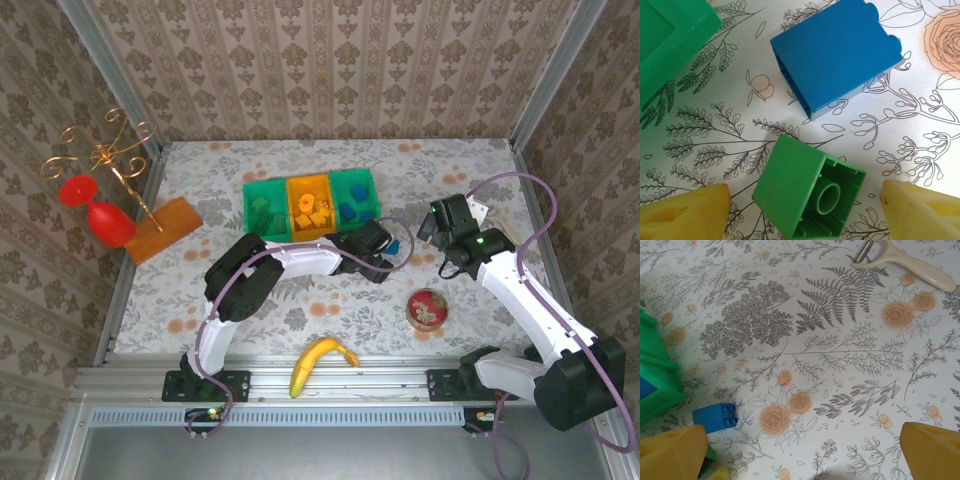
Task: Sort the legos into containers by color
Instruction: Pick up the lego from the center of the table.
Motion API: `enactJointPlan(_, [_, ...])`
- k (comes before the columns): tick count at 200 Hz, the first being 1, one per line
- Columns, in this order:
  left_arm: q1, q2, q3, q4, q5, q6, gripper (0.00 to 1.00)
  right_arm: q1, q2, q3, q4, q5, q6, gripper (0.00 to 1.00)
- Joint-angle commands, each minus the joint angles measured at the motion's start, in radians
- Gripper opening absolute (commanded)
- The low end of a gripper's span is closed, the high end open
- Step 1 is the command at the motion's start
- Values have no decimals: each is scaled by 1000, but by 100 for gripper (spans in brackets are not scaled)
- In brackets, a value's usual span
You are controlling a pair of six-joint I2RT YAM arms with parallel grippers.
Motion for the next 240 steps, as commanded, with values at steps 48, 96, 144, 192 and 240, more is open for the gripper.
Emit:
enactJointPlan(48, [4, 60, 57, -30, 4, -14, 76, -4, -1, -16, 11, -12, 20, 100])
enactJointPlan(96, [11, 84, 96, -46, -5, -11, 71, -4, -1, -13, 10, -11, 19, 100])
enactJointPlan(144, [12, 67, 76, -65, -28, -15, 56, -6, 4, -12, 10, -11, 17, 100])
enactJointPlan(192, [11, 12, 9, -58, -25, -14, 44, -7, 1, -8, 8, -11, 19, 100])
enactJointPlan(240, [6, -47, -35, -41, -39, -18, 28, -7, 5, -7, 10, -31, 13, 100])
